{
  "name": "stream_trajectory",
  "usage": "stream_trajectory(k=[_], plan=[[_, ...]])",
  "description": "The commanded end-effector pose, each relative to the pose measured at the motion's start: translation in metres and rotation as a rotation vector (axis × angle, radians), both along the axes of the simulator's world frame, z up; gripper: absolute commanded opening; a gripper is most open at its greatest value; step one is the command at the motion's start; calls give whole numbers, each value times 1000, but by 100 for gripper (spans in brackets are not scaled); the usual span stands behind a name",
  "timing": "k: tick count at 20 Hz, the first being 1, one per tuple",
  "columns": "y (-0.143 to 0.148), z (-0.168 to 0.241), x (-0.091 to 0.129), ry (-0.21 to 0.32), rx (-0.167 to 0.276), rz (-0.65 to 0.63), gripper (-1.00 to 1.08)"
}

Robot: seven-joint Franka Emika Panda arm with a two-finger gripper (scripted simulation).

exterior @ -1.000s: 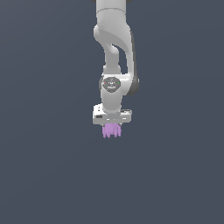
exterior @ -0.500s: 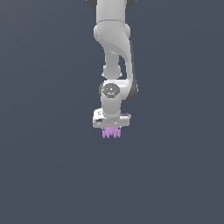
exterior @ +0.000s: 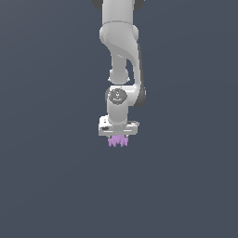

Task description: Pick up the object and move it to a goal position.

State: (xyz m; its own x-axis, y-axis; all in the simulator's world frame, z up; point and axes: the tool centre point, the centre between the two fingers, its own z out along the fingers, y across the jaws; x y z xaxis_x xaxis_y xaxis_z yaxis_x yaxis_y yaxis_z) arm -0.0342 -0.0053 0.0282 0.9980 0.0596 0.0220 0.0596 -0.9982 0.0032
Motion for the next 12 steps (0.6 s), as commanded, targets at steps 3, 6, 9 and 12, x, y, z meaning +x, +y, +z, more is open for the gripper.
stream_trajectory(k=[3,6,9,12], plan=[[-1,0,0,-1,0,-1,-100],[1,3,1,-1,0,-1,-100],[6,10,3,0,0,-1,-100],[15,23,6,1,0,-1,-100]])
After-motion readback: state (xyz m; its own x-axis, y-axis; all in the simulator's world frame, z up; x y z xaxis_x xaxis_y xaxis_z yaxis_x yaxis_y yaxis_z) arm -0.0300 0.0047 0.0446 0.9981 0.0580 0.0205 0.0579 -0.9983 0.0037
